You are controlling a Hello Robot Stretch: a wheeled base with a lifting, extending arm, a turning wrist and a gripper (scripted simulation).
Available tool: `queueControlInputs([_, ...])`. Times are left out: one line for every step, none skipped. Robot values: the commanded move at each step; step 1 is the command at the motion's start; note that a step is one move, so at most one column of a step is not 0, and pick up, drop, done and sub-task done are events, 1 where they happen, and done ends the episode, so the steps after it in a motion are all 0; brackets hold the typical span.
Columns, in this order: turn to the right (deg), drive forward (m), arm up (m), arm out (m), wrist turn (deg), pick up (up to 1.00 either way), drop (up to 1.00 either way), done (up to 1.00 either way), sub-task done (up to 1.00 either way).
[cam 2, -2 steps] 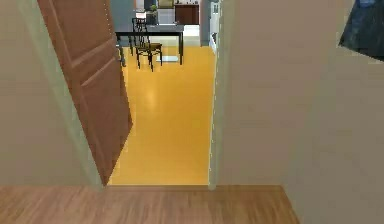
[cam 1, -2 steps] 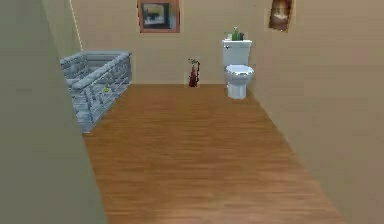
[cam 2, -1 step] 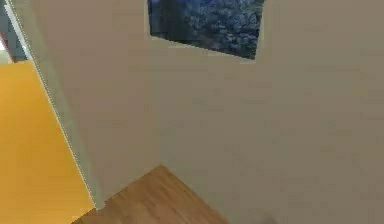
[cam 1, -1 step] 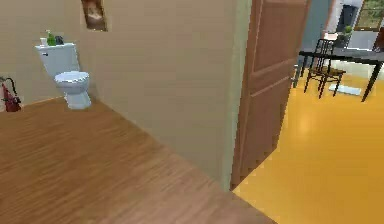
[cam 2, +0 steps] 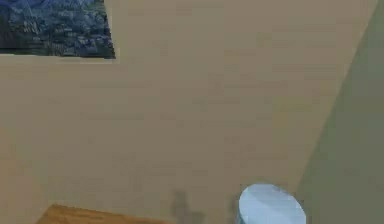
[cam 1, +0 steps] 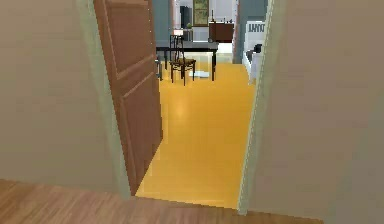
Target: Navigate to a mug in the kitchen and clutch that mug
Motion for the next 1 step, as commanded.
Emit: queueControlInputs([0.0, 1.00, 0.00, 0.00, 0.0, 0.00, 0.00, 0.00, 0.00])
